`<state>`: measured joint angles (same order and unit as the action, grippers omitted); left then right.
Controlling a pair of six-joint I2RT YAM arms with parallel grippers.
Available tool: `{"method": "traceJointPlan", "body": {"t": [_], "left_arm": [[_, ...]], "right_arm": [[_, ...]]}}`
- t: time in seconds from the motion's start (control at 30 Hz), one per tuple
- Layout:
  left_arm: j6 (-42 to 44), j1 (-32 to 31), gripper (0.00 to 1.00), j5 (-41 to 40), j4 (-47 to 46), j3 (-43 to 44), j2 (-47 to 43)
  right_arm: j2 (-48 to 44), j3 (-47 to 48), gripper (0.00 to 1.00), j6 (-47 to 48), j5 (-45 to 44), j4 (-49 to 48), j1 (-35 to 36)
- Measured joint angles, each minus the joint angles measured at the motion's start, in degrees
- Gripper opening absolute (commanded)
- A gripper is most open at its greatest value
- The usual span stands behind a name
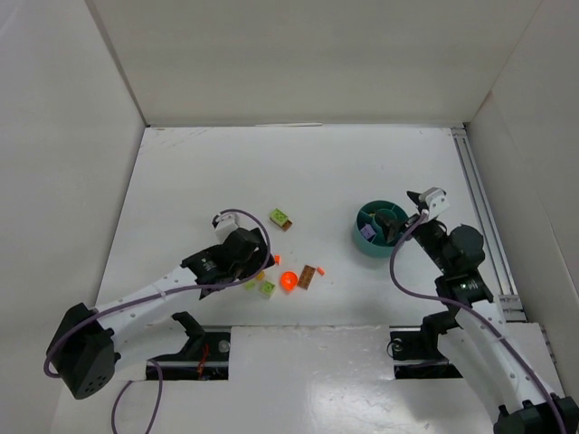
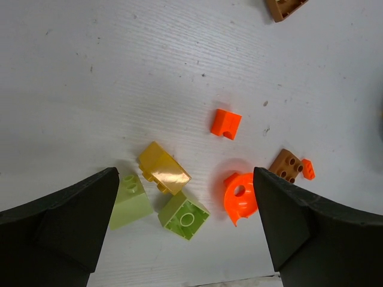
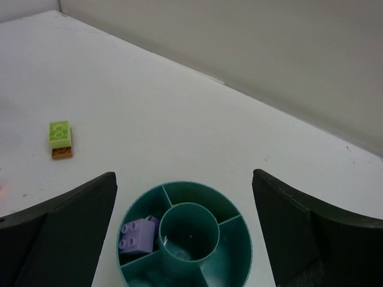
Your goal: Sort the legos into containers by color
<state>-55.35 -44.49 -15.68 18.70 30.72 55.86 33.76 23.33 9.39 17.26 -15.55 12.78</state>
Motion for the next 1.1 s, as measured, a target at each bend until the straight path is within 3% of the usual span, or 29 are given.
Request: {"method": "traceJointPlan", "body": {"t": [0.23,0.5,0.77,0.97,1.1], "left_arm": [[-1.6,0.0,0.88,-0.7,0.0,1.2,6.8],[-2.3,-0.4,0.71,-1.3,-0.5,1.2,8.6],[-2.4,-2.4,0.7,-1.9,-0.8,1.2,11.9],[-3.2,-3.3,0.44,-1.9,0.3,1.2,13.9],[-3.5,-4.3,0.36,-1.9,0.2,1.2,14.3]], "right_arm": [[-1.4,-1.0,0.99,0.2,-1.9,6.4,0.0],[-1.4,-1.2,0.99,0.7,-2.9,8.9,0.0],[-1.9,-1.7,0.99,0.9,-4.0,10.6,0.0],[-4.1,-1.7,0.99,0.9,-4.7,11.6,0.0],[-5.0,-1.7,0.99,0.9,-5.2,12.7,0.0]]}}
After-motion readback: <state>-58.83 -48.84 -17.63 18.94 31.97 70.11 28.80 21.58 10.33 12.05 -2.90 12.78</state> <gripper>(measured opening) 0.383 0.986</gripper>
